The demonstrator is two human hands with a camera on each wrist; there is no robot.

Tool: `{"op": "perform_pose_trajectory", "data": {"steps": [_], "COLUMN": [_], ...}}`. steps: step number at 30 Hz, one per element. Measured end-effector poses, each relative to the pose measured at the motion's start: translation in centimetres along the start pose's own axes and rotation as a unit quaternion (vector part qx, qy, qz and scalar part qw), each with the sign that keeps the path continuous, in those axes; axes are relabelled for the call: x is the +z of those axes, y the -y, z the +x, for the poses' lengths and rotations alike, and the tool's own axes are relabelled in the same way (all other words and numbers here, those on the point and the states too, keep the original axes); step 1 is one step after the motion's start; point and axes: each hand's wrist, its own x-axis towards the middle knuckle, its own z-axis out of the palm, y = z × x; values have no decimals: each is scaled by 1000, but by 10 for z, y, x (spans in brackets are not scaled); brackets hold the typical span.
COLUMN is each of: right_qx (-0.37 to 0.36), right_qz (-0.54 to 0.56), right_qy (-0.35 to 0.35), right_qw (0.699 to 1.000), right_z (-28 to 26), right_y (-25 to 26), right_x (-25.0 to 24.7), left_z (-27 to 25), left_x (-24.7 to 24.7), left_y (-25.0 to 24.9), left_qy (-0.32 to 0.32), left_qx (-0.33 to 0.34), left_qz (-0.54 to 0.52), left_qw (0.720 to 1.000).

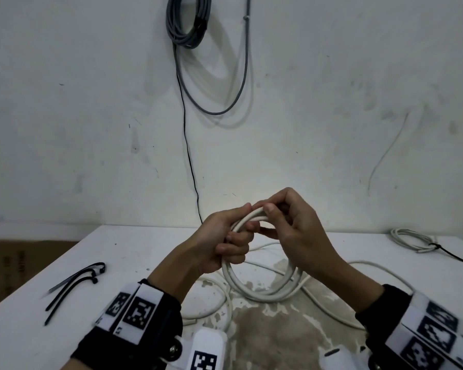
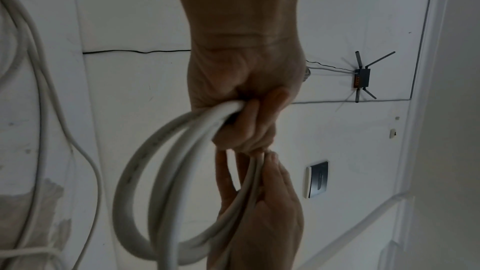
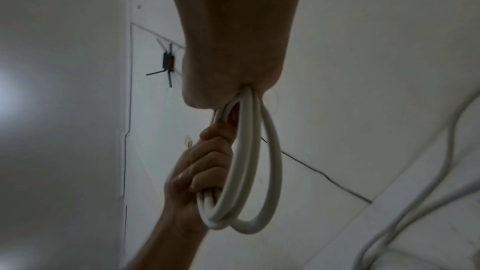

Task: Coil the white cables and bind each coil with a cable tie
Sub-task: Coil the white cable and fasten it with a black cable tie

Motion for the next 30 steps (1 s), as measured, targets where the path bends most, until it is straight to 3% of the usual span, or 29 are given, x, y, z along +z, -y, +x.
{"op": "perform_pose_trajectory", "data": {"steps": [2, 4, 5, 9, 12, 14, 15, 19, 20, 21, 26, 30], "right_qx": [-73, -141, -159, -165, -138, -104, -85, -24, -15, -11, -16, -69], "right_qz": [-211, -365, -377, -337, -368, -369, -364, -350, -345, -334, -271, -246], "right_qy": [25, 48, 49, 25, 12, -12, -18, -4, -2, -2, -19, -17], "right_qw": [974, 919, 911, 927, 919, 924, 927, 936, 938, 942, 962, 967], "right_z": [3, 3, 1, -1, 7, 11, 13, 15, 15, 15, 18, 20], "right_y": [-9, -14, -14, -12, -11, -12, -12, -11, -11, -12, -20, -22], "right_x": [-2, -1, 1, 3, 3, 7, 10, 28, 33, 37, 52, 64], "left_z": [1, 3, 3, 1, -1, -3, -4, -5, -5, -6, -18, -31], "left_x": [2, 7, 10, 17, 17, 15, 14, -1, -5, -9, -20, -32], "left_y": [2, 4, 5, 7, 6, 8, 10, 31, 35, 38, 39, 36], "left_qy": [-32, -58, -65, -67, -113, -163, -188, -284, -307, -323, -320, -232], "left_qx": [-4, -6, -8, -13, 62, 142, 177, 249, 254, 249, 244, 186], "left_qz": [33, 67, 76, 60, 132, 247, 324, 566, 583, 583, 380, 118], "left_qw": [999, 996, 995, 996, 983, 944, 910, 733, 708, 702, 833, 947]}}
